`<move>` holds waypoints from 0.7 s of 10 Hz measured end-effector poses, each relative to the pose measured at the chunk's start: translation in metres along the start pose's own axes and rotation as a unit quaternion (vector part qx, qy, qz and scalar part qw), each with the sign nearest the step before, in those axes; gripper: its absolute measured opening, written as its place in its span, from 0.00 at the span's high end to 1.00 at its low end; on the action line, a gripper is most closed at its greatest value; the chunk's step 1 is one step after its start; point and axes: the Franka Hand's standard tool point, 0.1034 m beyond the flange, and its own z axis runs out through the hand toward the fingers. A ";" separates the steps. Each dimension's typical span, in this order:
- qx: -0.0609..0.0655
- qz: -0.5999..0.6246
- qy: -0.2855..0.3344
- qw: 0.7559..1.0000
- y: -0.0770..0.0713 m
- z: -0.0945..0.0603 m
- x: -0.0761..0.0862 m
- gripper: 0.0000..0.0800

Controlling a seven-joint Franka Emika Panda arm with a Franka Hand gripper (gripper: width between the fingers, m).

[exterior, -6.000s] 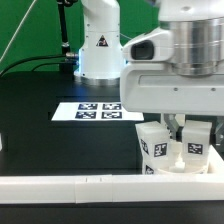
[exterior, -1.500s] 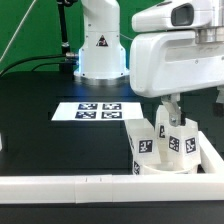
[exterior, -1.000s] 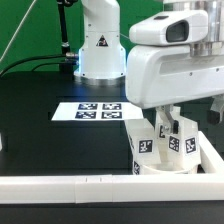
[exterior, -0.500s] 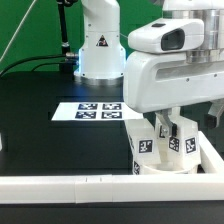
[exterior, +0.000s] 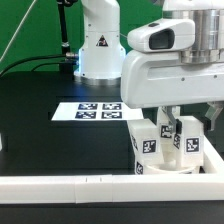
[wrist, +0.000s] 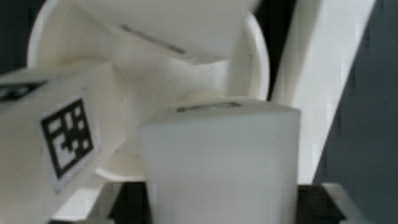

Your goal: Assemble stool

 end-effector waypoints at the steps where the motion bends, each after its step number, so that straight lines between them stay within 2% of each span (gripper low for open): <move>1: 0.000 0.048 0.005 0.999 0.001 0.000 0.002 0.58; 2: 0.002 0.103 0.008 0.995 0.000 0.000 0.003 0.58; 3: 0.010 0.193 0.015 0.981 -0.003 0.001 0.005 0.58; 5: 0.030 0.355 0.016 0.934 -0.008 0.001 0.006 0.57; 6: 0.051 0.437 0.009 0.898 -0.005 0.001 0.007 0.57; 7: 0.067 0.486 0.008 0.872 -0.002 0.000 0.008 0.57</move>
Offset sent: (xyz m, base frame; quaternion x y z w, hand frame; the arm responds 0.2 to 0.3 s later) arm 0.0006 0.0010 -0.0013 0.0189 0.0345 0.3798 0.9242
